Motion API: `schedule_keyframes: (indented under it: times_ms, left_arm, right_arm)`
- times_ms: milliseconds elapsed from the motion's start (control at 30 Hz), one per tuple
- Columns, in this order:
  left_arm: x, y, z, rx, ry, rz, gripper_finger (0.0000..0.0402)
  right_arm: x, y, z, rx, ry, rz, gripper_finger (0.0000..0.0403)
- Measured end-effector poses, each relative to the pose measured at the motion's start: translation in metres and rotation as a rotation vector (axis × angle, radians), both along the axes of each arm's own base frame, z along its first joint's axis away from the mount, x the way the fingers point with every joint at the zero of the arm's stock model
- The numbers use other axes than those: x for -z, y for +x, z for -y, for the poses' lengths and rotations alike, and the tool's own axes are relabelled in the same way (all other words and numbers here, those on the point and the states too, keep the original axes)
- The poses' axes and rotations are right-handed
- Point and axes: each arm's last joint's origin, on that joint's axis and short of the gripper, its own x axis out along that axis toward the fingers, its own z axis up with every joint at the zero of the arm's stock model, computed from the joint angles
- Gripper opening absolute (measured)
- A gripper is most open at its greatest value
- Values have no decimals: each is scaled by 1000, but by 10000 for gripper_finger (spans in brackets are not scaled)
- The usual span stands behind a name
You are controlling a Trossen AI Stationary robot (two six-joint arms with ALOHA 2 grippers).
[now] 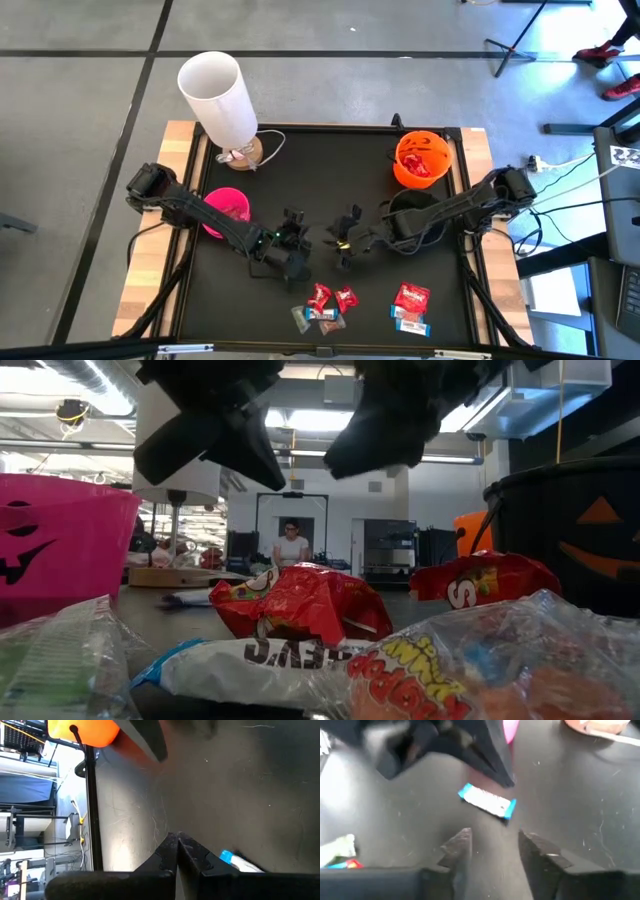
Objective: Sort candy
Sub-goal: Put the white chocolate into the black bucket
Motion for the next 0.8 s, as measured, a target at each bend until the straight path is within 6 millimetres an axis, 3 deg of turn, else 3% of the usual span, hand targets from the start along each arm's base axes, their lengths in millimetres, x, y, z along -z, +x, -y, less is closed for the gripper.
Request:
schedule_keyframes:
  times_ms: [167, 300, 500, 633, 800]
  left_arm:
    - [2, -2, -2, -2, -22, -36, 0]
    - [7, -7, -4, 0, -177, -129, 0]
    - [27, -24, -10, -12, -395, -342, 0]
    - [35, -35, -3, 18, -426, -430, 10]
    - [36, -44, 12, 45, -378, -442, 54]
  right_arm:
    - [10, 4, -1, 7, -3, -22, 232]
    - [12, 4, -1, 3, -10, -29, 262]
    - [12, 4, -1, 3, -11, -30, 265]
    - [12, 4, -1, 4, -12, -30, 258]
    - [12, 4, -1, 4, -12, -31, 257]
